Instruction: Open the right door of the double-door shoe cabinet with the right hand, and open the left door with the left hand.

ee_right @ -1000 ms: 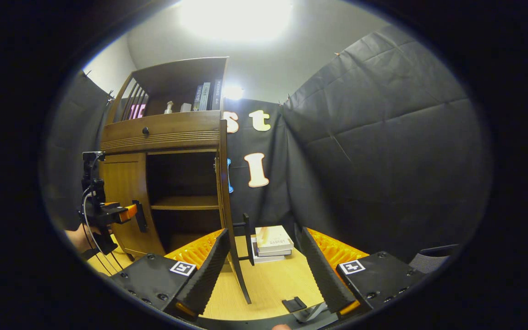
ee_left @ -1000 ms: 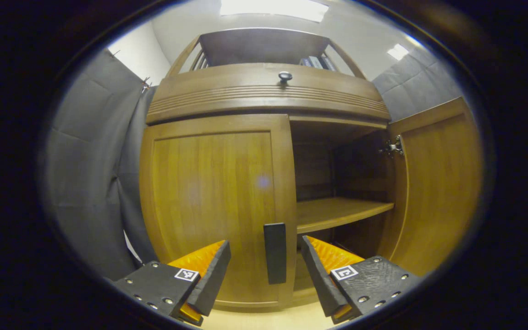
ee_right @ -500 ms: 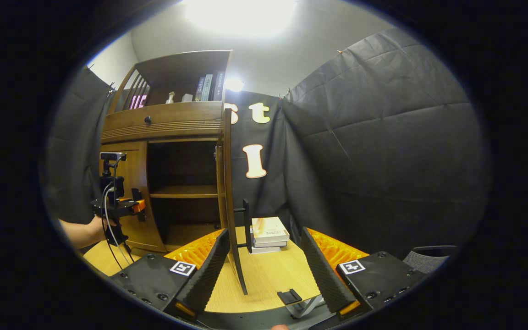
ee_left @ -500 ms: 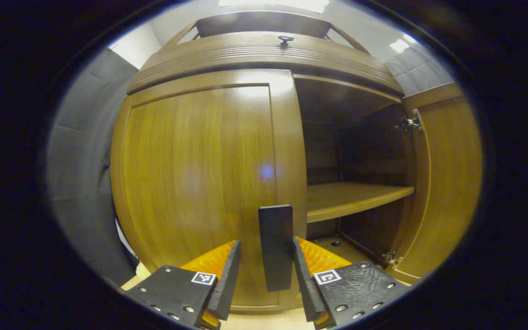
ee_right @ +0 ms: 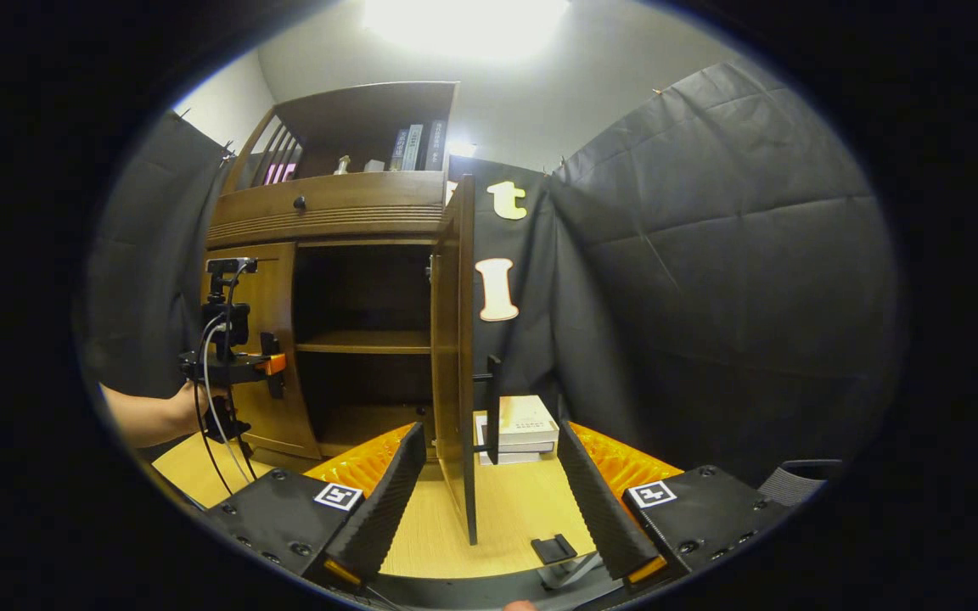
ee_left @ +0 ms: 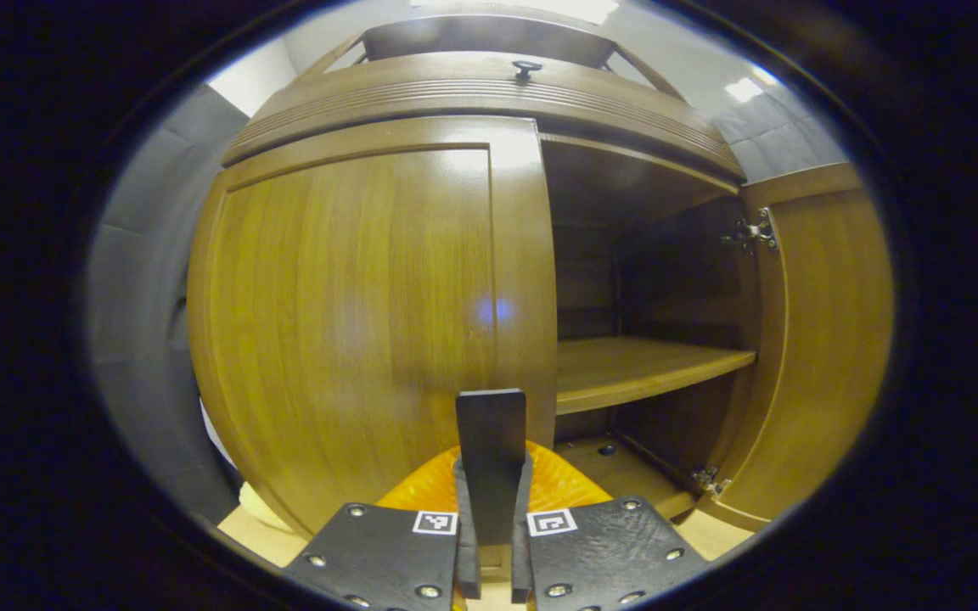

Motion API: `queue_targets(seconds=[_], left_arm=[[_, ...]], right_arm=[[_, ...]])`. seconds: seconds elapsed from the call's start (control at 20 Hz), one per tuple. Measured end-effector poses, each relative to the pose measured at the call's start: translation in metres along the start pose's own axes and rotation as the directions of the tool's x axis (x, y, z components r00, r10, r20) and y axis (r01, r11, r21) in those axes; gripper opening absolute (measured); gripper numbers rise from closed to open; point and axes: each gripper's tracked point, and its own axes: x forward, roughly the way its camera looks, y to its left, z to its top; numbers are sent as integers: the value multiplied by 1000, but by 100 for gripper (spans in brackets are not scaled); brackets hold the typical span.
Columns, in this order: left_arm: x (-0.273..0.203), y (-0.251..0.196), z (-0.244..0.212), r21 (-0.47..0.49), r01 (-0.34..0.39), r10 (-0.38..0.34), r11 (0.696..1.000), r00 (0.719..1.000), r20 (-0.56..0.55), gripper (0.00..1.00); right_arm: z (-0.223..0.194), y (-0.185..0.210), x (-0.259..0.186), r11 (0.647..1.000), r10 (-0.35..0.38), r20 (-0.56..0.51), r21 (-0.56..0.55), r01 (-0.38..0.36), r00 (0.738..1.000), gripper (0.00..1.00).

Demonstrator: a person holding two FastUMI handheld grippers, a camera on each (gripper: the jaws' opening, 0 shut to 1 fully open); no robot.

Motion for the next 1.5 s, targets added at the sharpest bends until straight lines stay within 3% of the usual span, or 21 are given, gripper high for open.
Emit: queue_targets(seconds=[0.2,0.25,0.35,0.8,0.95,1.1,1.2,1.25,1.35,1.5], left_arm=[[-27,1,-1,-4,51,-51,999,999,1,18],[-33,2,0,-6,59,-59,998,998,0,12],[-47,4,1,-3,65,-65,998,998,-3,17],[-106,25,-2,-8,83,-83,997,997,-6,15],[-123,33,-3,-8,78,-78,997,997,-10,17],[-137,43,-3,-13,73,-73,997,997,-16,12],[-147,49,-3,-9,69,-69,998,997,-14,12],[-150,53,-4,-3,67,-67,998,998,-13,17],[-159,60,-3,1,59,-59,998,998,-13,12],[-173,75,-5,-8,43,-43,999,999,-21,13]], right_arm=[[-1,17,12,999,49,9,15,-49,999,98],[-2,21,15,998,62,9,16,-62,998,98],[-5,28,19,997,82,5,13,-82,997,98],[-2,51,33,991,134,11,27,-134,991,98],[0,61,33,988,151,15,27,-152,988,98],[0,73,33,985,172,15,25,-173,985,98],[1,81,34,982,186,15,22,-186,982,98],[0,84,33,981,191,16,20,-192,981,98],[0,91,33,979,203,14,16,-203,979,98],[0,100,31,976,217,11,19,-217,976,98]])
